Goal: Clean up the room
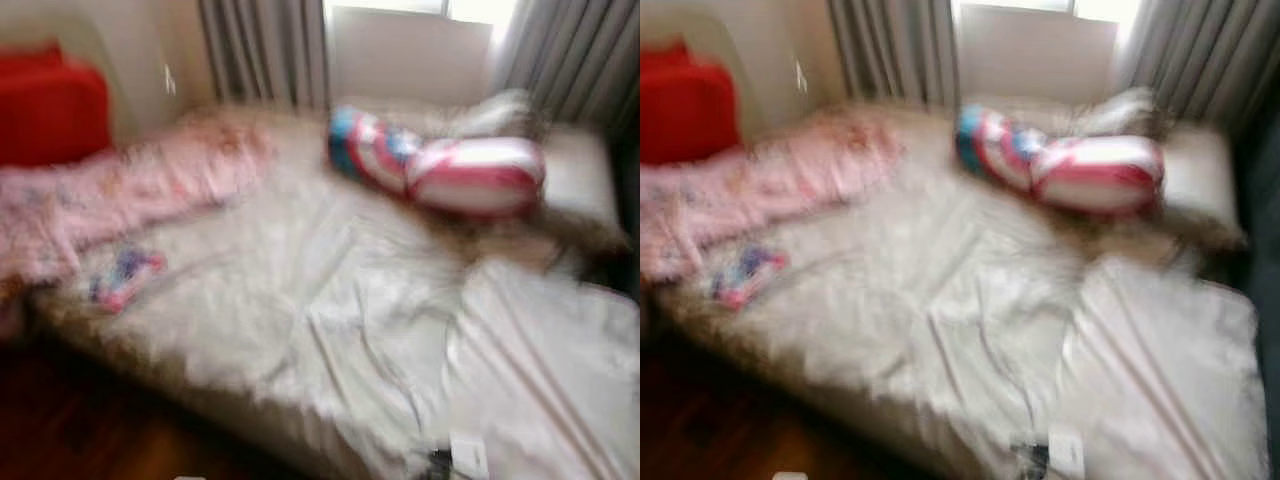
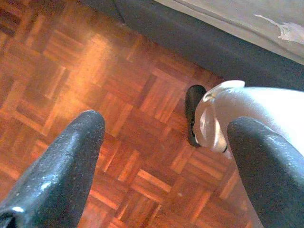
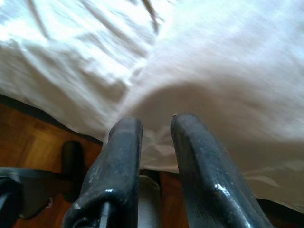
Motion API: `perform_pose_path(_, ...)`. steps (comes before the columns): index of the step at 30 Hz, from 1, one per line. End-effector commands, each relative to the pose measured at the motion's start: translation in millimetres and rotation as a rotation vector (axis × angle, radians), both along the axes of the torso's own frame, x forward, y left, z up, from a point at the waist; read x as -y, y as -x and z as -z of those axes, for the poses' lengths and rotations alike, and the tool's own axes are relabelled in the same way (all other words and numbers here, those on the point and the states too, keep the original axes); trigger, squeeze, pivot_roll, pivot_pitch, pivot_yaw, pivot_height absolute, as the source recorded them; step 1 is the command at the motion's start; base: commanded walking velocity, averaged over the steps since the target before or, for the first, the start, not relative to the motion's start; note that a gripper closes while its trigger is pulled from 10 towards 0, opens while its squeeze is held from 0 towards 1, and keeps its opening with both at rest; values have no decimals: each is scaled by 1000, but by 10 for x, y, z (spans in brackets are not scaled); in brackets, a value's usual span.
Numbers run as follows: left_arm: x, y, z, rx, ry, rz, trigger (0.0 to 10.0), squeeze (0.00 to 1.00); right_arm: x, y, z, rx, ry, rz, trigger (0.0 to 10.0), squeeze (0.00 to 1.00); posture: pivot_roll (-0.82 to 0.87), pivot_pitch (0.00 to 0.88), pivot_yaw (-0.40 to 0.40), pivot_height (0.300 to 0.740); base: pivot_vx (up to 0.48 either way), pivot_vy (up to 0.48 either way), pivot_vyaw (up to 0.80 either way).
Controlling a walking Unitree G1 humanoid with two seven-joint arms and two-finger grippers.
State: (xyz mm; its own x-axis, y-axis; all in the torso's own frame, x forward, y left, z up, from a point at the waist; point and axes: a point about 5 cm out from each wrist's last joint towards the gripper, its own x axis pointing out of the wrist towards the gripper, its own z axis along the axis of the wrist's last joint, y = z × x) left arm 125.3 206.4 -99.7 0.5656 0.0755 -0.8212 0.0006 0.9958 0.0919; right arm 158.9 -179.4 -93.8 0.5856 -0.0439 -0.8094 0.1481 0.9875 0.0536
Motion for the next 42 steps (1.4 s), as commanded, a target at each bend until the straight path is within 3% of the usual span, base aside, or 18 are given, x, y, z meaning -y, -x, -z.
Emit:
perform_pose_path(1, -6, 33, 10, -9, -1, 5, 10000, 0, 26, 41, 17, -20, -2, 14, 10000, 0, -60, 0, -14, 740, 0, 0, 0)
perform_pose_path(27, -1, 16, 8, -11, -8, 6, 10000, 0, 7, 4, 7, -20, -13, -3, 10000, 0, -52, 16, -24, 740, 0, 0, 0)
perform_pose_path(42, 1, 12, 9, -17, -13, 16, 10000, 0, -72, -3, 10, -15, -26, -15, 10000, 0, -45, 26, -22, 740, 0, 474, 0)
